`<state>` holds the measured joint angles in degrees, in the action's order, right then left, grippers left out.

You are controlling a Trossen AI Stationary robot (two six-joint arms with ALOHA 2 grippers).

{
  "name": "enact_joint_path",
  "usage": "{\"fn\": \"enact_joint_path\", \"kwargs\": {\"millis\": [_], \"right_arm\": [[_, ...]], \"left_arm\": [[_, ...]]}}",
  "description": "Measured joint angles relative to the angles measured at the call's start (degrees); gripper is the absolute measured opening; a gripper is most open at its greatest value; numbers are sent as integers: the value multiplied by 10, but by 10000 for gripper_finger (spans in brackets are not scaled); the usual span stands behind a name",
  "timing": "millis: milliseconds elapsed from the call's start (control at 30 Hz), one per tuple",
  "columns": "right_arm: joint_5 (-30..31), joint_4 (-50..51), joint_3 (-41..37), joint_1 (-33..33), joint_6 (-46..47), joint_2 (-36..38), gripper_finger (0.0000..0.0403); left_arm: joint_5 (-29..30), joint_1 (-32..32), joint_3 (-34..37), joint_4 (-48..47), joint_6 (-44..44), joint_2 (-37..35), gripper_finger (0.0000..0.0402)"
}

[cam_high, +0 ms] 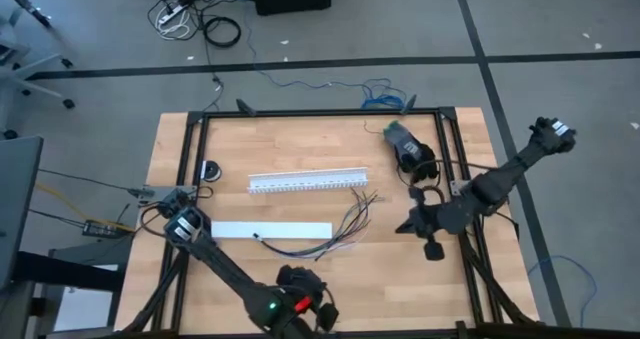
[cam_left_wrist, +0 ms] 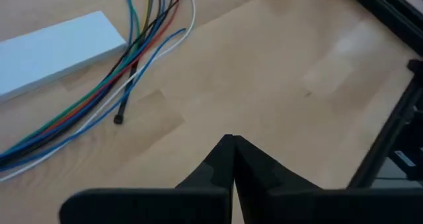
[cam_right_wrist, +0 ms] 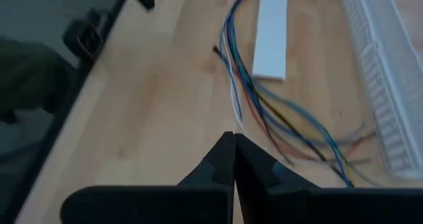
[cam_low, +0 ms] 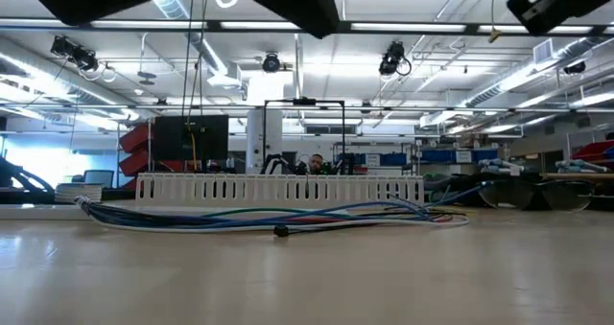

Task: Ziptie cables
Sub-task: Wrap the colored wires together using a zip tie

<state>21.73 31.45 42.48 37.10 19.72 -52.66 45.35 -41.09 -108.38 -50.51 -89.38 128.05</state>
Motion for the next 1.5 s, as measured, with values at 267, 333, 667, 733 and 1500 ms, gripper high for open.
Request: {"fn": "enact_joint_path", "kwargs": {"millis": [267, 333, 667, 733, 1500], "right_arm": [[110, 108, 0, 117, 96, 13, 0], [134, 118, 0, 148, 109, 24, 0], [250, 141, -18, 227, 91, 157, 0], [269, 143, -33, 228, 86, 206, 0], [297, -295, -300, 205, -128, 472, 0]], "left_arm": [[49, 8, 0, -201, -97, -35, 0], [75, 4, 0, -255, -121, -54, 0], [214, 5, 38, -392, 19, -184, 0], [245, 6, 77, -392, 33, -232, 0], [23, 89, 777, 774, 717, -636, 0]]}}
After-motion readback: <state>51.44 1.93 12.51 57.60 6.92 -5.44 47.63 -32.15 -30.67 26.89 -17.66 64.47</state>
